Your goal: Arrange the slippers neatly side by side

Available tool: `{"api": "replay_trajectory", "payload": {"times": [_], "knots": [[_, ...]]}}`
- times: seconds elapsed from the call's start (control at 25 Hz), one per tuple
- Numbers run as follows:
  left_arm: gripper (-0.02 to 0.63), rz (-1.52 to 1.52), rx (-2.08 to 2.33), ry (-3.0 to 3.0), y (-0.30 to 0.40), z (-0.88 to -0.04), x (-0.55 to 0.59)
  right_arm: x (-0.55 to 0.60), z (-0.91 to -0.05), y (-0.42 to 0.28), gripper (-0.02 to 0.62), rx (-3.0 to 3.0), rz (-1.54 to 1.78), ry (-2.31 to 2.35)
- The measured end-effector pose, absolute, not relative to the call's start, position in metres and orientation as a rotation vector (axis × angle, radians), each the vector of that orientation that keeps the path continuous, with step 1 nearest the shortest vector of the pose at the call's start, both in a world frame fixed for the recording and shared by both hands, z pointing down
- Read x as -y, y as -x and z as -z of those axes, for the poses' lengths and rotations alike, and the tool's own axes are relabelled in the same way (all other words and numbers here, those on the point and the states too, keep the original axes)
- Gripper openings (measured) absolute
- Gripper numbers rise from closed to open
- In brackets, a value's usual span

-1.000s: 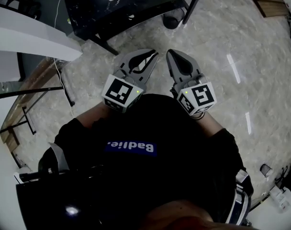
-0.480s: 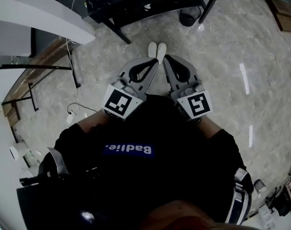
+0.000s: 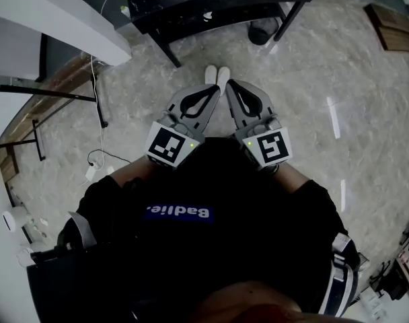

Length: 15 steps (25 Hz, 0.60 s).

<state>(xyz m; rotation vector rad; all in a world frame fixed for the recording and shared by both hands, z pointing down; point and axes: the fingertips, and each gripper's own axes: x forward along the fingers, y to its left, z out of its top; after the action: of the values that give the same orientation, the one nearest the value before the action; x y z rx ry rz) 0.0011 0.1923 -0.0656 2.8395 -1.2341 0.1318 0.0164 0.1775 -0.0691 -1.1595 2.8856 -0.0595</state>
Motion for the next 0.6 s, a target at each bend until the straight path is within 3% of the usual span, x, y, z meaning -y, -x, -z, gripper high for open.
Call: {"api": "replay_trajectory", "payload": {"times": [0.6], "knots": [[0.000, -0.080, 1.204, -2.884, 0.049, 0.070, -0.215, -0.195, 0.068, 0.039, 0.000, -2.959, -0.007, 1.191]]}}
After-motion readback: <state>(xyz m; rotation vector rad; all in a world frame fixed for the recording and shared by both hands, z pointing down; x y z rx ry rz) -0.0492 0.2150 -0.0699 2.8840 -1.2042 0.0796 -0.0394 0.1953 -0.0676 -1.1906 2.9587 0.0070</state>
